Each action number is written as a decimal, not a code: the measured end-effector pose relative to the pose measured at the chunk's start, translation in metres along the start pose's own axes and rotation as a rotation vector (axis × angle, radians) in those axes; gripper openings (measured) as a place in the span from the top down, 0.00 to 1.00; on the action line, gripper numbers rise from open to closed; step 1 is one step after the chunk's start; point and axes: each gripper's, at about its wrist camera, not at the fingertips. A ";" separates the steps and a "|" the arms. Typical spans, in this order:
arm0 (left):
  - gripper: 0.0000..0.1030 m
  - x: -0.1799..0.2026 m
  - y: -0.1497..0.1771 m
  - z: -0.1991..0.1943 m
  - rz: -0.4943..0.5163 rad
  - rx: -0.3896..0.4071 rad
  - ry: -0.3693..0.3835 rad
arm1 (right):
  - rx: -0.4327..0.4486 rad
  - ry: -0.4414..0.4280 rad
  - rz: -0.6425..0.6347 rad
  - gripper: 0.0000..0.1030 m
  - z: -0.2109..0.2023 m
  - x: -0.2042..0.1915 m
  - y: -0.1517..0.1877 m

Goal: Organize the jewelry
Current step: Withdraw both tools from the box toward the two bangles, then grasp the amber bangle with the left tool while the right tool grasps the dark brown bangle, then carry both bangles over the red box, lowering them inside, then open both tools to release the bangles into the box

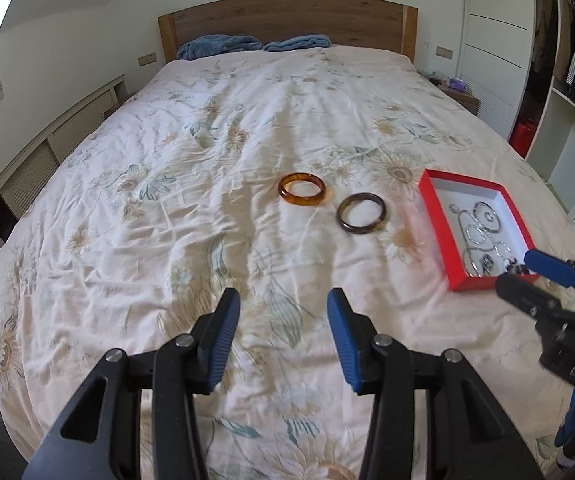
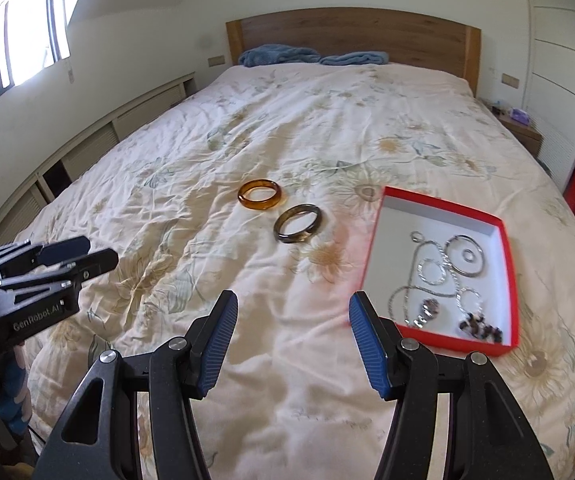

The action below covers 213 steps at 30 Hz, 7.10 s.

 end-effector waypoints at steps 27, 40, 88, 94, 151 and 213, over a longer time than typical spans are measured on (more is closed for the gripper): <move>0.58 -0.033 -0.052 0.124 -0.025 -0.088 0.007 | -0.082 -0.031 -0.052 0.44 0.129 -0.005 -0.052; 0.58 -0.069 -0.079 0.205 -0.199 -0.121 0.158 | -0.180 -0.057 -0.038 0.54 0.205 0.001 -0.088; 0.91 -0.049 -0.070 0.164 -0.124 -0.053 0.081 | -0.083 -0.017 -0.087 0.90 0.154 -0.016 -0.089; 0.91 -0.030 -0.051 0.111 -0.096 -0.044 0.069 | -0.040 -0.014 -0.057 0.90 0.098 -0.010 -0.075; 0.91 0.195 -0.012 0.024 0.220 -0.027 0.160 | 0.072 0.111 0.262 0.90 -0.050 0.181 0.046; 0.76 0.226 -0.103 0.236 0.097 -0.180 0.218 | -0.124 0.248 0.101 0.62 0.164 0.246 -0.066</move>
Point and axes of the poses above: each gripper's, at about its wrist camera, not at the fingertips, and z roughly the way its jaws point, x to its right, y to its underside, and after that the axes turned 8 degrees about y, right-handed
